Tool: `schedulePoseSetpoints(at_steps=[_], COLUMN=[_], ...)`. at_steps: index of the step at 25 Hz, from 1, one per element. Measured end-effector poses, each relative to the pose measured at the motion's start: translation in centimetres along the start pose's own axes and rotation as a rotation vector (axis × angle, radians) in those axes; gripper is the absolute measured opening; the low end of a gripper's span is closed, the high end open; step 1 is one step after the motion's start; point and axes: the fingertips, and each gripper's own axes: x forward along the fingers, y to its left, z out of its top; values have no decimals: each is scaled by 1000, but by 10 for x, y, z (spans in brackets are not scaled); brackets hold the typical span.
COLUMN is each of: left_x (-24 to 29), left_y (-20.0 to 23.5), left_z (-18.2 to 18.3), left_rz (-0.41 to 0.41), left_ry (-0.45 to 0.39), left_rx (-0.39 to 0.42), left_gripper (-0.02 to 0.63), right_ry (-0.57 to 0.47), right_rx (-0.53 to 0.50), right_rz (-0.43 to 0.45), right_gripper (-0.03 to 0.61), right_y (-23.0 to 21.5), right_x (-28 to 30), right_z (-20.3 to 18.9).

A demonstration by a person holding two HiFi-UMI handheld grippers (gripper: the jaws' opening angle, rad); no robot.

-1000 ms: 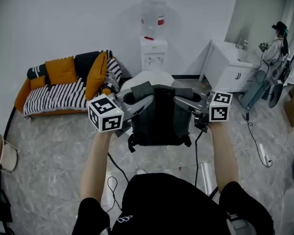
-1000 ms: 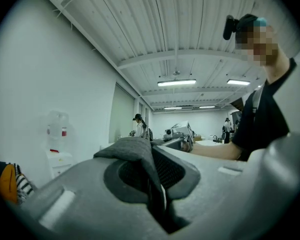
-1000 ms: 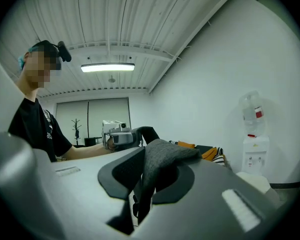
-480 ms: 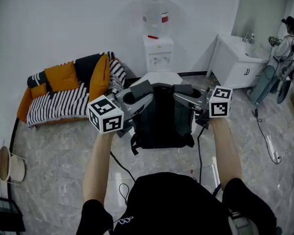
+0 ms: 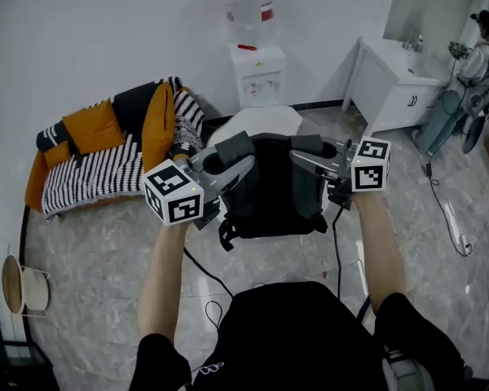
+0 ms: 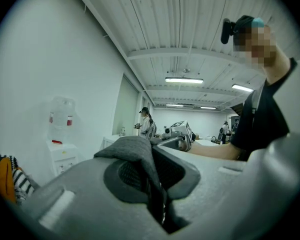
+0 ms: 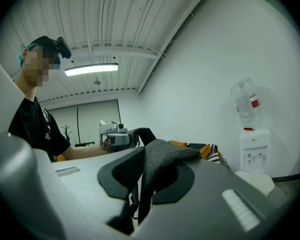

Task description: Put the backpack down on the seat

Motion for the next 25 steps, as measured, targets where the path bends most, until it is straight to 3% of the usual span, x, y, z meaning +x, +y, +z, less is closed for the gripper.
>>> schedulePoseSetpoints(at_steps=[4, 9, 18, 22, 25], left_x=[8, 41, 67, 116, 145], left_y=[16, 71, 94, 166, 202], left_z=[0, 17, -19, -3, 18], left_rz=[3, 27, 78, 85, 94], left_ry=[-2, -17, -29, -12, -51], left_rx=[-35, -97, -93, -125, -153], left_gripper=[29, 28, 29, 29, 29], right_ry=[7, 24, 14, 24, 34], right_rx=[28, 61, 13, 53, 42], right_rz=[-9, 2, 58, 101, 113], right_gripper=[41, 41, 41, 41, 41], right_y=[-21, -83, -116, -196, -237], right_x=[3, 10, 4, 3, -3], right_z=[5, 29, -7, 13, 35])
